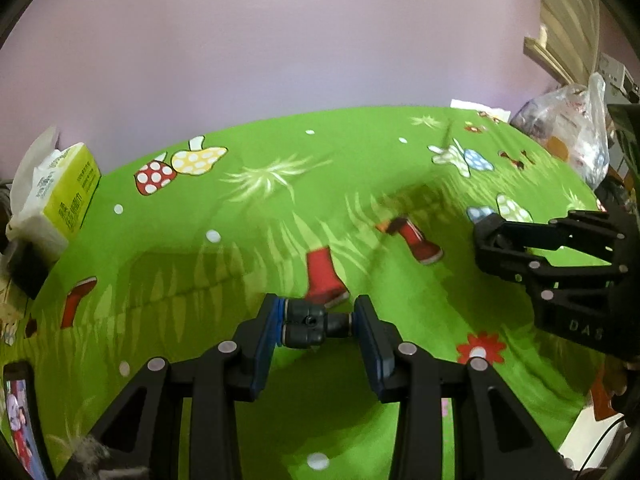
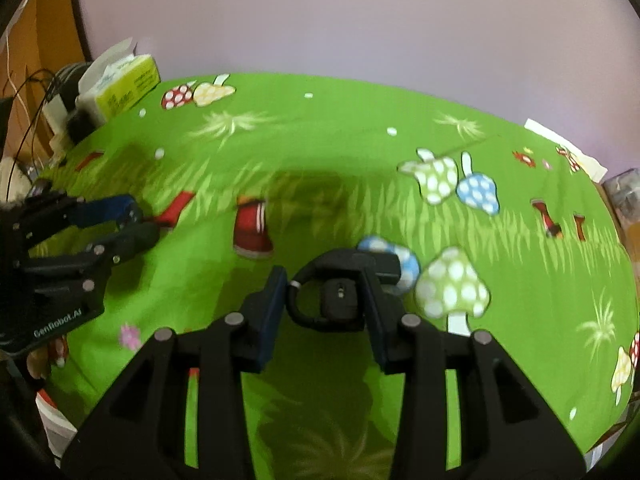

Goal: Organize objects
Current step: 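Lift both held black items off the tablecloth toward the storage box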

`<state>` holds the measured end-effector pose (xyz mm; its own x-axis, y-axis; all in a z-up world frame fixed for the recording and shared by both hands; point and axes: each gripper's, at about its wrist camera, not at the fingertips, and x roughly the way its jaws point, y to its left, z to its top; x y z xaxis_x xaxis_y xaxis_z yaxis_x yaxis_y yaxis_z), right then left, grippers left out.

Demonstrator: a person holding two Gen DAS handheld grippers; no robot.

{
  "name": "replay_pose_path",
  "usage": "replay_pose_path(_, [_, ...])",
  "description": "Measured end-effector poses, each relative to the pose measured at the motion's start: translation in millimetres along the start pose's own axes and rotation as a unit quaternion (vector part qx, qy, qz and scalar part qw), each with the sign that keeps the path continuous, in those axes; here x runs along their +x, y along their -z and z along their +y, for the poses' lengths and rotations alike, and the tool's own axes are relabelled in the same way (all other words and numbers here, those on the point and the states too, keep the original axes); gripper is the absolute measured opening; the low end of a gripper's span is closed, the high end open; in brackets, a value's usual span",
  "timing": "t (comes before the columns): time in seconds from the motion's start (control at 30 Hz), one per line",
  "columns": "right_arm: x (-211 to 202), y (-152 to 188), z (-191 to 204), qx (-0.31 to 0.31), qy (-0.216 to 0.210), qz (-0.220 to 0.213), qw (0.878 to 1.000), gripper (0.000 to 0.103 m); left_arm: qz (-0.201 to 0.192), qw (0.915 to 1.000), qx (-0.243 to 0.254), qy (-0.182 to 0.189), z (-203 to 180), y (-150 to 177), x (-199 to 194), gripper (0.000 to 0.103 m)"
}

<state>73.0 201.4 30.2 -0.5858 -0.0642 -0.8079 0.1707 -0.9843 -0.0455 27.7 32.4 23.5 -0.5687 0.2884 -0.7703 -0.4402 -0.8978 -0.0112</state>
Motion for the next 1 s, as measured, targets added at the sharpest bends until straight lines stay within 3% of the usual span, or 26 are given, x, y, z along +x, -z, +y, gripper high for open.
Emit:
replay_pose_path(0.37, [-3,21,6,-0.006,-0.002,0.011,1.000,0.042,0.001,1.0000,-0.008,0.003,-8,21,-11,0.039])
replay_pose_path(1.0, [-25,46,-20,0.020,0.009,-0.030,0.999,0.042,0.002,0.9997,0.003,-0.025,-51,19,-12,0.039])
